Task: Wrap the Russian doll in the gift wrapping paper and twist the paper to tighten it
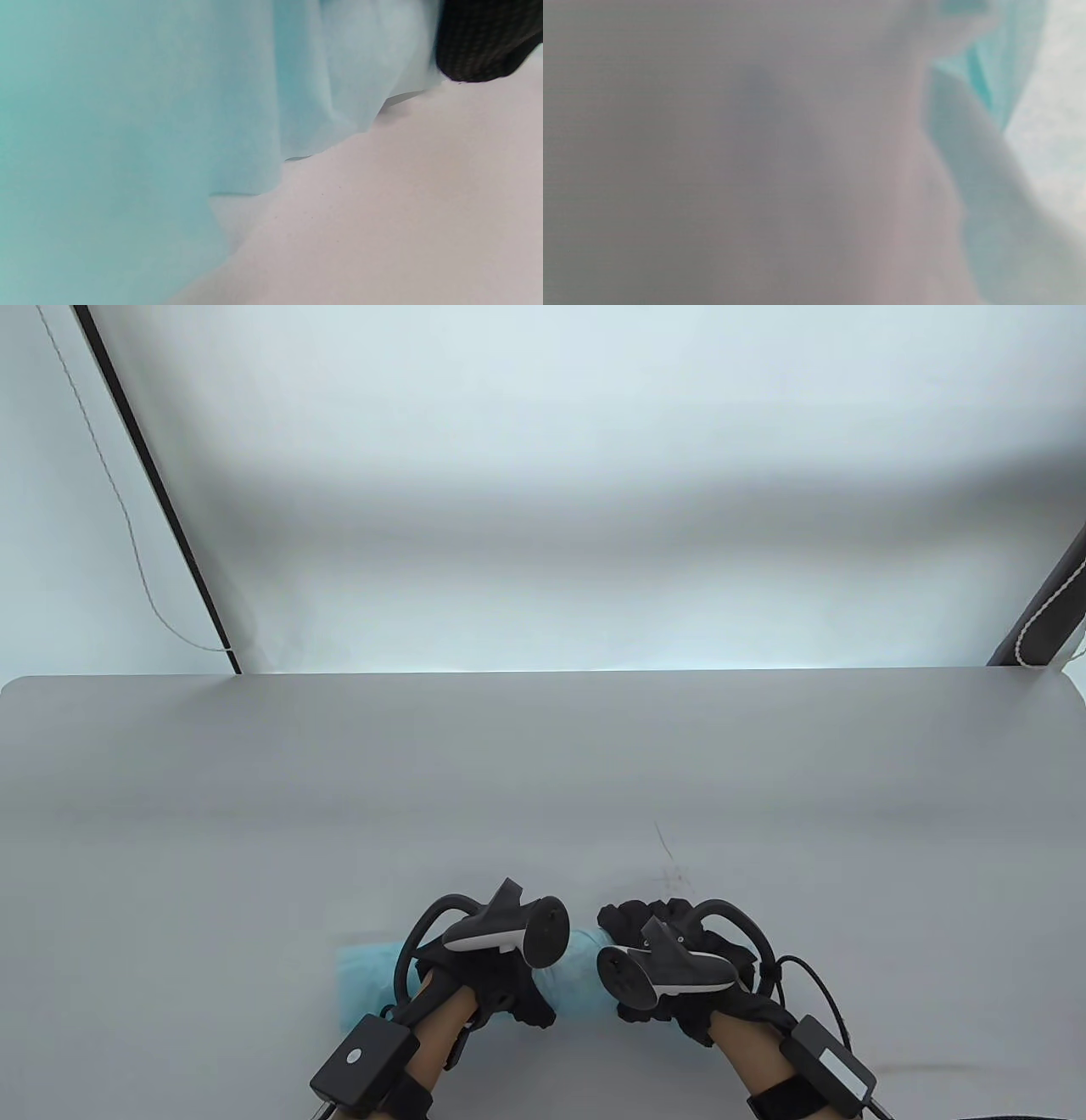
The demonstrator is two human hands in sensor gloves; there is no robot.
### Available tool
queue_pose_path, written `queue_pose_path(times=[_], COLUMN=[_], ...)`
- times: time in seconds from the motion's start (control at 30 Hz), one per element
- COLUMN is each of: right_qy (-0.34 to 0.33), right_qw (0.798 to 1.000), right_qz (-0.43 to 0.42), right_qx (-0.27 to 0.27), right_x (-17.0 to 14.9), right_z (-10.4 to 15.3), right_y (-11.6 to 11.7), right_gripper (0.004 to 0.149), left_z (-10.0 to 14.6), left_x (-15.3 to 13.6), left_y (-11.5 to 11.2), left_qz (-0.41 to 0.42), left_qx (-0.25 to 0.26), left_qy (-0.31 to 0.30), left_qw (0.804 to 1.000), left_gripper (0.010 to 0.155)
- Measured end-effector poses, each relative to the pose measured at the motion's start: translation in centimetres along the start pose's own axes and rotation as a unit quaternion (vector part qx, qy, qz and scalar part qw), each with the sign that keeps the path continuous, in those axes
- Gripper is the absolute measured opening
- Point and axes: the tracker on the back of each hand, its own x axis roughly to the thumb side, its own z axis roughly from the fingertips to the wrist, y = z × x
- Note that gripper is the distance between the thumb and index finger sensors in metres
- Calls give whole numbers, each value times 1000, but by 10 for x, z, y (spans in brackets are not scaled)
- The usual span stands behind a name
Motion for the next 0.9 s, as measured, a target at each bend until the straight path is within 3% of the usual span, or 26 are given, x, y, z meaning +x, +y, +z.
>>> queue_pose_path(times=[0.2,0.33,0.5,0.63,0.8,0.9], right_qy=[8,16,30,37,23,15], right_qw=[998,994,977,973,989,998], right_qz=[-65,-95,-184,-207,-135,-59], right_qx=[24,48,104,91,50,13], right_x=[-8,-13,-28,-32,-21,-10], right_z=[-4,-8,-16,-12,-7,-8], right_y=[-1,-2,3,9,8,3], right_gripper=[107,106,106,105,109,113], left_z=[10,7,6,4,2,2], left_x=[11,14,21,18,5,-7], left_y=[-3,-2,-4,-2,5,1], left_qz=[-82,-110,-179,-169,-73,-18], left_qx=[73,81,144,139,24,29], left_qy=[27,36,44,28,12,0], left_qw=[994,990,972,975,997,999], left_gripper=[109,111,110,107,105,106])
